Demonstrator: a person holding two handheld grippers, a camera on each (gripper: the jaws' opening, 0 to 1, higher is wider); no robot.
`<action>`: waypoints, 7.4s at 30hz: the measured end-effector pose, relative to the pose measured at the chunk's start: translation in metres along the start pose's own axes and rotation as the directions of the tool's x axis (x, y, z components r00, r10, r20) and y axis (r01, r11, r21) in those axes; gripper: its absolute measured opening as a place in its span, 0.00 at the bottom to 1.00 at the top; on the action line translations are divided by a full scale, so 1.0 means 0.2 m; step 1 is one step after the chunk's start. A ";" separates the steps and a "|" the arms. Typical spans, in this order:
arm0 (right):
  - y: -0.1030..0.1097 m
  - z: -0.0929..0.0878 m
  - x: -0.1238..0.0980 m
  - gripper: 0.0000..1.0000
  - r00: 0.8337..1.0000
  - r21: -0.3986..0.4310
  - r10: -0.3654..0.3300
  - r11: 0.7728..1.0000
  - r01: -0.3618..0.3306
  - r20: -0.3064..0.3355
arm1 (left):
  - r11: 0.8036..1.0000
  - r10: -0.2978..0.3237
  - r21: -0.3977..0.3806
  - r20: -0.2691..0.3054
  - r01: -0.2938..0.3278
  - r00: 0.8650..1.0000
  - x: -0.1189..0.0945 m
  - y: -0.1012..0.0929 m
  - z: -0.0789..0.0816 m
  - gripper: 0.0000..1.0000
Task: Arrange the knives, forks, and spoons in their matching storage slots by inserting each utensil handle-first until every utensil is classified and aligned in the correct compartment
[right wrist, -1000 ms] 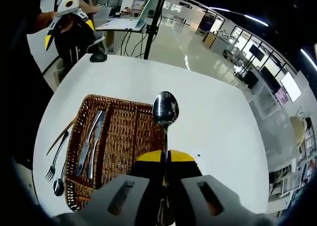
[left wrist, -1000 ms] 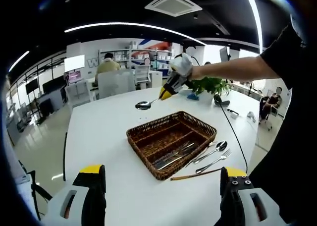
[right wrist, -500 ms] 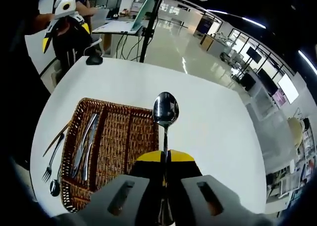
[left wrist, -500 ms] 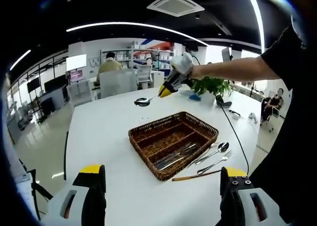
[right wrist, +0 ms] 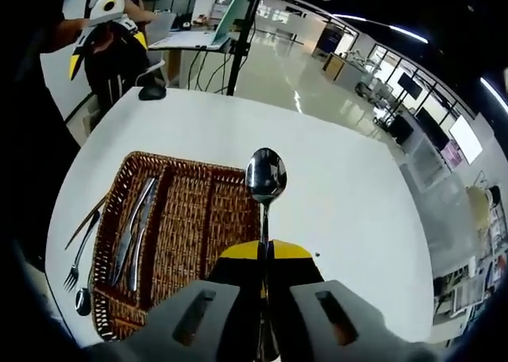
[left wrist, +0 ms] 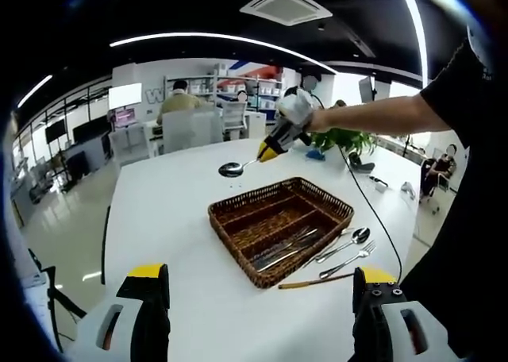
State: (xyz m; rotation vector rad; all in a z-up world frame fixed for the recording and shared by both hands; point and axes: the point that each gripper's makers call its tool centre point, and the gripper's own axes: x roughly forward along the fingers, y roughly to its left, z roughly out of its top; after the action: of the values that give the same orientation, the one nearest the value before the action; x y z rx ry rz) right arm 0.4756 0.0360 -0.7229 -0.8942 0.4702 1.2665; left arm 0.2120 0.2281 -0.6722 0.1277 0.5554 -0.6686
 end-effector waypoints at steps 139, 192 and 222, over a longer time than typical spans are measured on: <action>0.95 -0.30 -1.14 1.00 0.818 0.686 -0.570 0.625 0.373 0.074 | 0.993 0.031 0.103 0.191 -0.052 0.981 -0.04 -0.02 0.19 1.00; 1.21 -0.63 -1.49 1.00 0.698 0.775 -0.712 0.399 0.490 -0.075 | 0.720 -0.433 0.544 -0.133 0.431 0.892 0.64 -0.75 0.43 0.92; 1.31 -0.74 -1.52 1.00 0.692 0.788 -0.715 0.364 0.497 -0.106 | 0.479 -0.495 0.565 -0.458 0.672 0.738 1.12 -1.19 -0.12 0.42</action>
State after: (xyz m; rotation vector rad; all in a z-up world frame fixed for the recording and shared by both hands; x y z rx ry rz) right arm 0.1686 -0.2564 -0.6676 -0.0789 0.3535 0.3397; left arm 0.1993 -0.0750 -0.7955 0.7879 0.5400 -1.5734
